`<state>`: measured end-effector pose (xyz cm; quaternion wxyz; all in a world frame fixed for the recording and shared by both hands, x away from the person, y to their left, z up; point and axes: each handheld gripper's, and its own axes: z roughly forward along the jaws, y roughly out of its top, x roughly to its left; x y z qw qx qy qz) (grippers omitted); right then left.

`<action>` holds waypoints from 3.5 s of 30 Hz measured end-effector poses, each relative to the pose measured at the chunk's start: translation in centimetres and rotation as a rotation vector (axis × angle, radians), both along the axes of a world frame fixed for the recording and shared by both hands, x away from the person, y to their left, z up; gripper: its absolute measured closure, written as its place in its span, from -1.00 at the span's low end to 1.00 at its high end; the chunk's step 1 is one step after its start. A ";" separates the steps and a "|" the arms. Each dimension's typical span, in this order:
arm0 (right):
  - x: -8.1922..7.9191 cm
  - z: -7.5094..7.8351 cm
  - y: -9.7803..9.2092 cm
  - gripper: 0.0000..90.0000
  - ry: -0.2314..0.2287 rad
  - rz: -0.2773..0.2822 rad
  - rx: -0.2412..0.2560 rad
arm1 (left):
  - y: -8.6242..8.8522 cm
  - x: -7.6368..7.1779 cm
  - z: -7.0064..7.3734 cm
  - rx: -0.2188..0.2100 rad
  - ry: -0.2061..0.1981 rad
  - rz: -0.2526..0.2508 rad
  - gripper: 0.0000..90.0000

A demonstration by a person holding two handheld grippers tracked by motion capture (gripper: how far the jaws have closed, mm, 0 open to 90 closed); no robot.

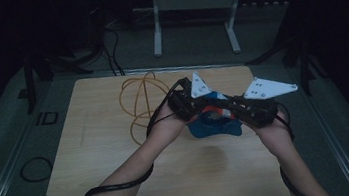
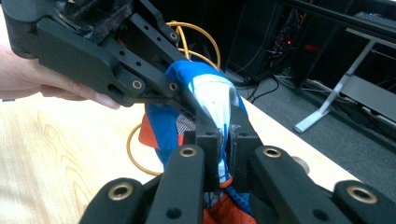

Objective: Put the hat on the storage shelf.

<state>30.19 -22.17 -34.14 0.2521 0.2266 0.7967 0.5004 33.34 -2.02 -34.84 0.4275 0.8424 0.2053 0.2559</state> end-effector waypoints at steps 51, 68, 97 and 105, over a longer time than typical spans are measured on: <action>-5.0 -2.9 0.8 0.30 -0.003 0.186 0.099 | 6.1 -2.6 0.2 -0.316 -0.178 -0.511 0.98; -5.3 -1.0 -1.2 1.00 -0.061 0.097 0.141 | 6.7 -3.1 0.5 -0.257 -0.183 -0.496 0.97; -4.3 2.3 -0.9 1.00 -0.106 0.098 0.165 | 16.5 -7.0 -2.6 -0.271 -0.116 -0.246 -0.43; -1.8 4.1 0.9 1.00 -0.111 0.069 0.181 | 20.8 -8.7 -8.3 -0.279 -0.069 -0.026 -0.95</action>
